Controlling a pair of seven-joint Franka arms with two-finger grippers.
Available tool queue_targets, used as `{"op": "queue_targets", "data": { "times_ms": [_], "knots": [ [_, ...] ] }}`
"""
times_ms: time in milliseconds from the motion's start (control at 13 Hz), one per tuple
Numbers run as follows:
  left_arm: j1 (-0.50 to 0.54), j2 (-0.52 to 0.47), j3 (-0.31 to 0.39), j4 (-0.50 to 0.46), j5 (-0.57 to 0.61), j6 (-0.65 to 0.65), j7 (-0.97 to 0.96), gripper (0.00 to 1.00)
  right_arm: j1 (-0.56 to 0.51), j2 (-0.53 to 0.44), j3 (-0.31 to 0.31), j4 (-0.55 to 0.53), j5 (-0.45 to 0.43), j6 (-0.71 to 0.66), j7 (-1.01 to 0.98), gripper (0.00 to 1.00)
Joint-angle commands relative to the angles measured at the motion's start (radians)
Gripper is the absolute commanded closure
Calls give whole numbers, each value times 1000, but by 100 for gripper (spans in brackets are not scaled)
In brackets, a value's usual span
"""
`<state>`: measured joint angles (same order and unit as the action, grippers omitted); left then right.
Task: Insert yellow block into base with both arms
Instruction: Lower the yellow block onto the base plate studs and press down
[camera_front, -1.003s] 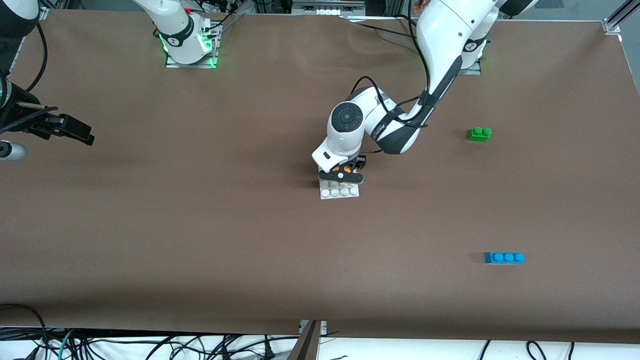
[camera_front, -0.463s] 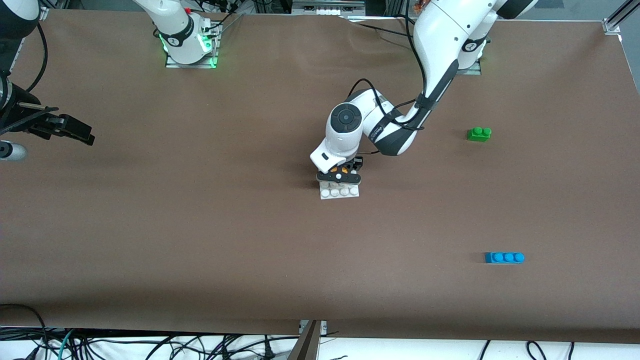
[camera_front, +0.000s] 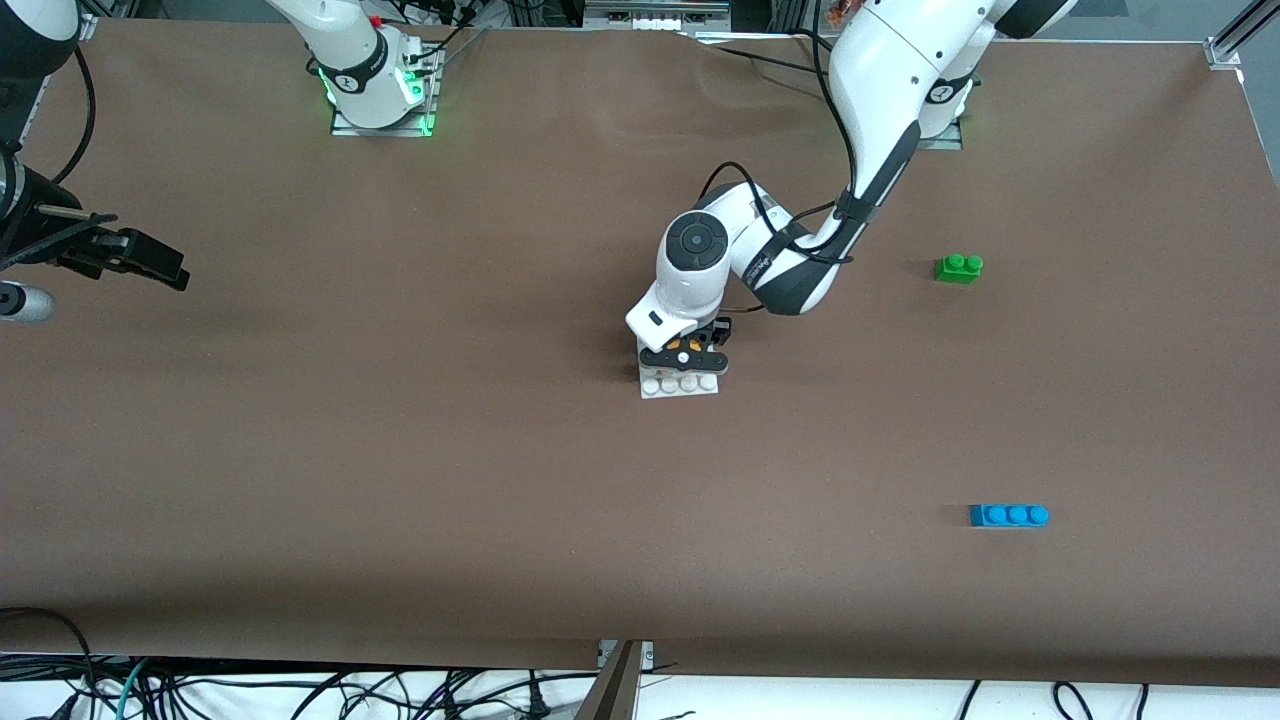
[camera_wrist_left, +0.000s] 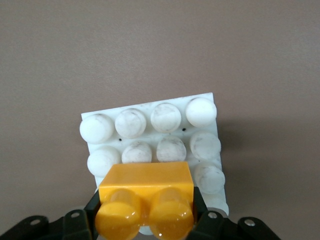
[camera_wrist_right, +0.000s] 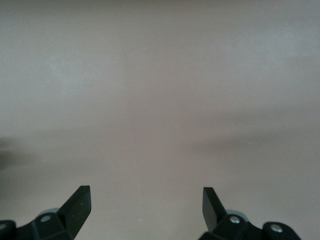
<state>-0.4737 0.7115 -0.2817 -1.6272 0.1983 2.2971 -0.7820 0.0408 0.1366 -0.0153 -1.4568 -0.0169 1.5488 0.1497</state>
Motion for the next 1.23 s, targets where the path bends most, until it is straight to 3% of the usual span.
{"op": "queue_targets", "data": {
  "times_ms": [0,849,1157],
  "knots": [
    [-14,12,7,23,46,-2,-57,61,-7,-6,5,-2,5,-10,-1,1],
    [-29,20,7,24,49,-1,-95,60,-7,-6,5,-2,5,-6,-1,1],
    [-29,20,7,24,49,-1,-95,54,-6,-5,5,1,5,5,-2,1]
  ]
}}
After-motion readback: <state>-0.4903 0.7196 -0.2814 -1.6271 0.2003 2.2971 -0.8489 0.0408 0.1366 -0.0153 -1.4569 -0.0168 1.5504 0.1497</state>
